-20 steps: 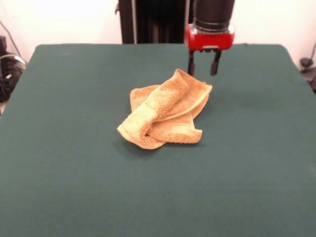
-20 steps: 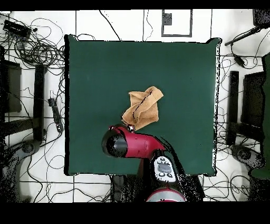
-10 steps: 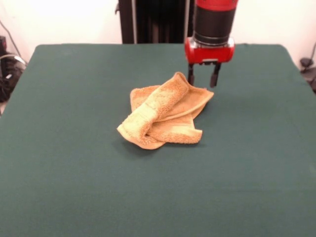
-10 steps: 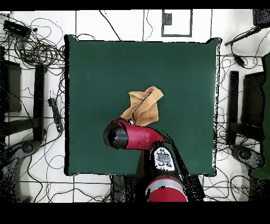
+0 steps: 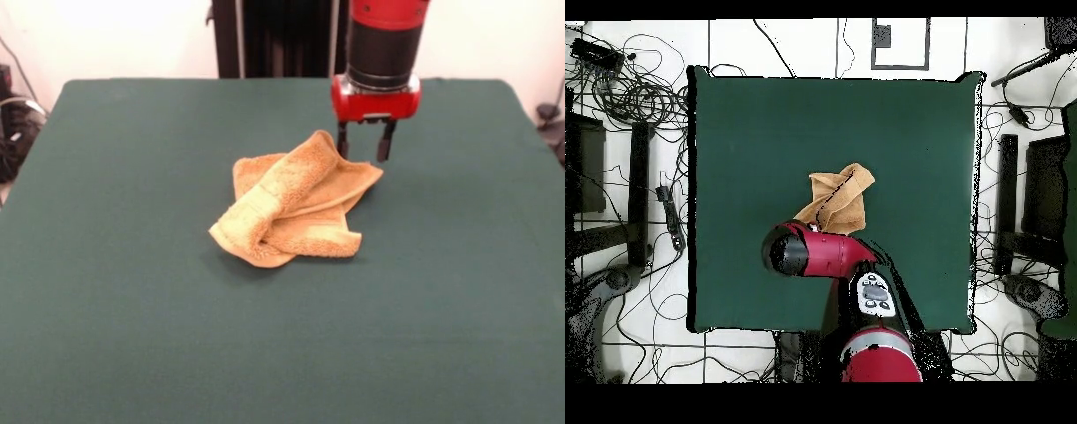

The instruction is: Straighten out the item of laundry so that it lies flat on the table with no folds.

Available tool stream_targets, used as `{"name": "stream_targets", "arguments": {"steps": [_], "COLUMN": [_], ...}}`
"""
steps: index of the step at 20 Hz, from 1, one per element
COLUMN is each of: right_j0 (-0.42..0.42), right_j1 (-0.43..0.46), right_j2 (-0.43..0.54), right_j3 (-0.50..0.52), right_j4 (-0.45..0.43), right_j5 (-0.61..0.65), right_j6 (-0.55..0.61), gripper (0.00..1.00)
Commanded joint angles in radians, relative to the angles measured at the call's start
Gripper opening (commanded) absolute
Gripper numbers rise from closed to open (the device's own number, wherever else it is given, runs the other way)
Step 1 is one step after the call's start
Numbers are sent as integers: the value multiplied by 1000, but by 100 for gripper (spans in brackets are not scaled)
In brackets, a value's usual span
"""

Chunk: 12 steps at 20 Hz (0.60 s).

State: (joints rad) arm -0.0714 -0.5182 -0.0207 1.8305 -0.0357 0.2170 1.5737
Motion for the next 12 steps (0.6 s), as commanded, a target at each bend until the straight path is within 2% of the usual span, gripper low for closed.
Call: {"name": "stream_targets", "arguments": {"steps": [1,8,12], "right_j0": [30,37,44], "right_j1": [-2,-37,-96], "right_j2": [89,84,75], "right_j3": [-67,-66,-54], "right_j4": [21,25,39], "right_j5": [98,145,181], "right_j6": [122,124,143], "gripper": [100,100,100]}}
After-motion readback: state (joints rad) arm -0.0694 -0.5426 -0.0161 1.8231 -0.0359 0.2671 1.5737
